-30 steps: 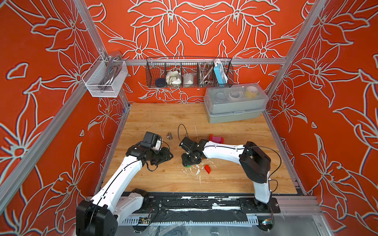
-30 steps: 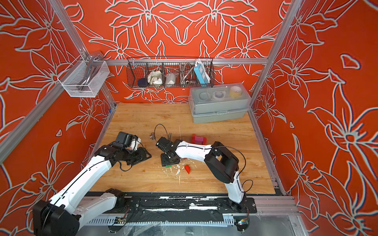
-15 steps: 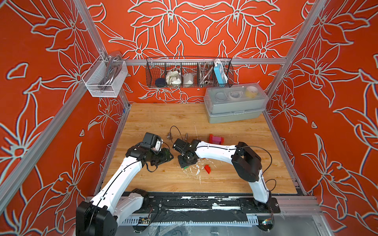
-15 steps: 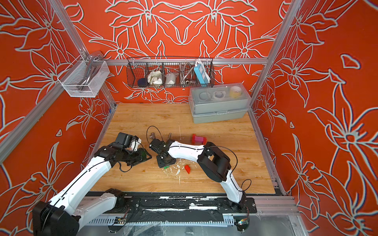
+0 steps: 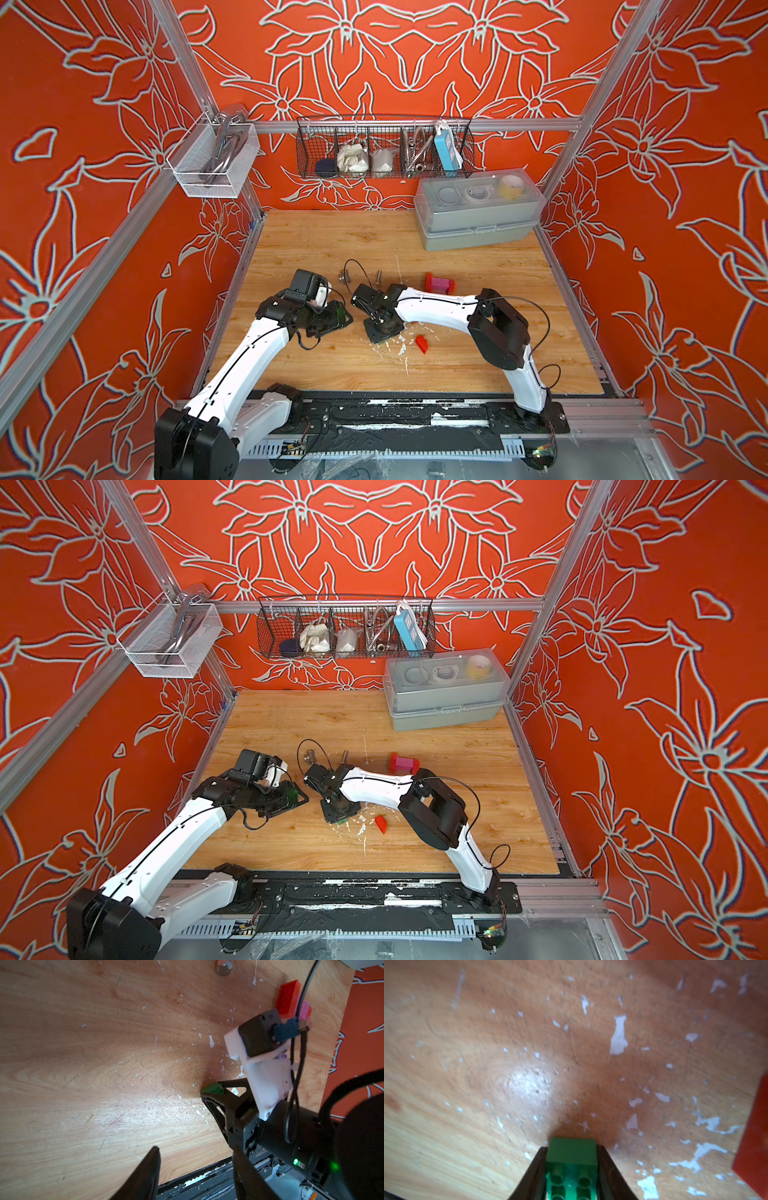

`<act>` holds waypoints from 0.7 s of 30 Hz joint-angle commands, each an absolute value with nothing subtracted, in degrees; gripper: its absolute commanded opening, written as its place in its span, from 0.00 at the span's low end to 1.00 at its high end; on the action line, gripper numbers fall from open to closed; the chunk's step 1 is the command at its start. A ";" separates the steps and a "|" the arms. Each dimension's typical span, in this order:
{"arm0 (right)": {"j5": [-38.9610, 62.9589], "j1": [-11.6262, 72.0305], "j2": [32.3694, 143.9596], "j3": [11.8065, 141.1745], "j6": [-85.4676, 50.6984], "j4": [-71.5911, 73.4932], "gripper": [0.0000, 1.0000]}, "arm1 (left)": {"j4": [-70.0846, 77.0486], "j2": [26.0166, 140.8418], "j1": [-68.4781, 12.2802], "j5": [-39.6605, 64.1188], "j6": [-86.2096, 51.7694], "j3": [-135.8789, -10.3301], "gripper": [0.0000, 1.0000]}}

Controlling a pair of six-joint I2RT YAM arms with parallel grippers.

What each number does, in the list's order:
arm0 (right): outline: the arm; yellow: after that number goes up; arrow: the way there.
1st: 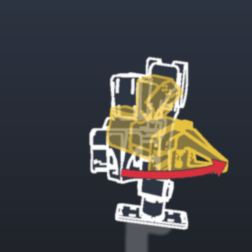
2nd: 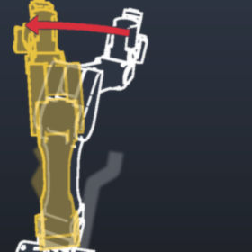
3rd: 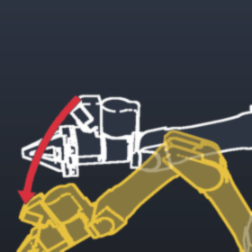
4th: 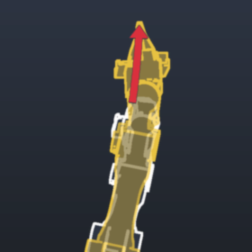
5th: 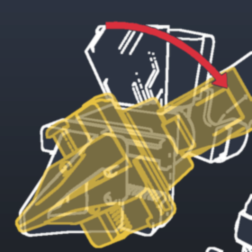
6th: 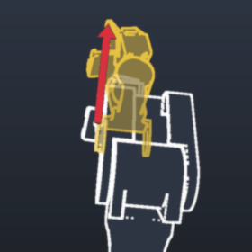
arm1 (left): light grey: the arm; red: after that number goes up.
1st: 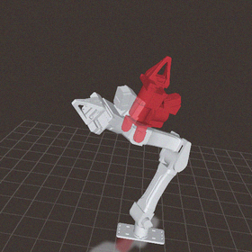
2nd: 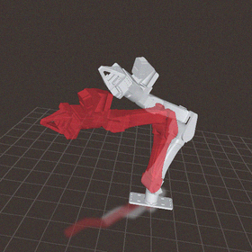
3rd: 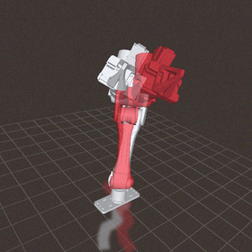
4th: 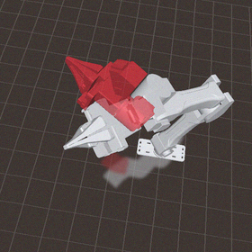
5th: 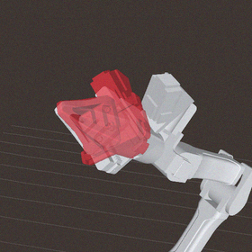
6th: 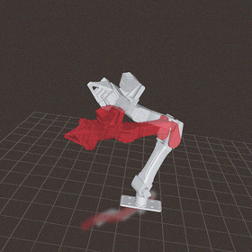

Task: Assemble the number 1 with lego
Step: Pick up the lego brick from the center of the board, then assemble the lego brick with the lego brick.

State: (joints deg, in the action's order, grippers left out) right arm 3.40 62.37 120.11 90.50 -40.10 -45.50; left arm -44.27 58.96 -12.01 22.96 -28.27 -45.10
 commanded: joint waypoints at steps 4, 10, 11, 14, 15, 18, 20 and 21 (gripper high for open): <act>1.30 60.13 110.33 91.63 -31.47 -53.94 0.28 | -41.78 62.31 -12.96 26.37 -27.58 -44.56 0.53; 4.60 54.89 105.03 89.60 -22.99 -56.49 0.26 | -38.51 64.84 -16.86 25.22 -29.13 -44.88 0.52; 5.03 53.88 104.50 89.26 -21.95 -56.51 0.26 | -38.18 65.40 -17.32 25.19 -29.26 -45.20 0.53; 5.28 51.12 102.90 88.80 -18.38 -57.03 0.26 | -36.99 67.75 -18.47 25.14 -29.62 -46.37 0.52; 4.89 50.23 102.49 88.79 -17.23 -57.33 0.26 | -36.56 68.72 -18.86 25.29 -29.60 -46.87 0.52; 5.39 47.74 101.96 88.91 -14.74 -57.96 0.26 | -34.98 71.48 -19.83 26.33 -29.58 -48.15 0.52; 6.02 46.30 101.93 88.81 -13.61 -58.08 0.26 | -34.12 73.10 -20.44 27.05 -29.46 -49.15 0.52; 6.00 45.81 102.02 88.77 -12.92 -58.18 0.26 | -33.74 73.90 -20.65 27.51 -29.37 -49.66 0.52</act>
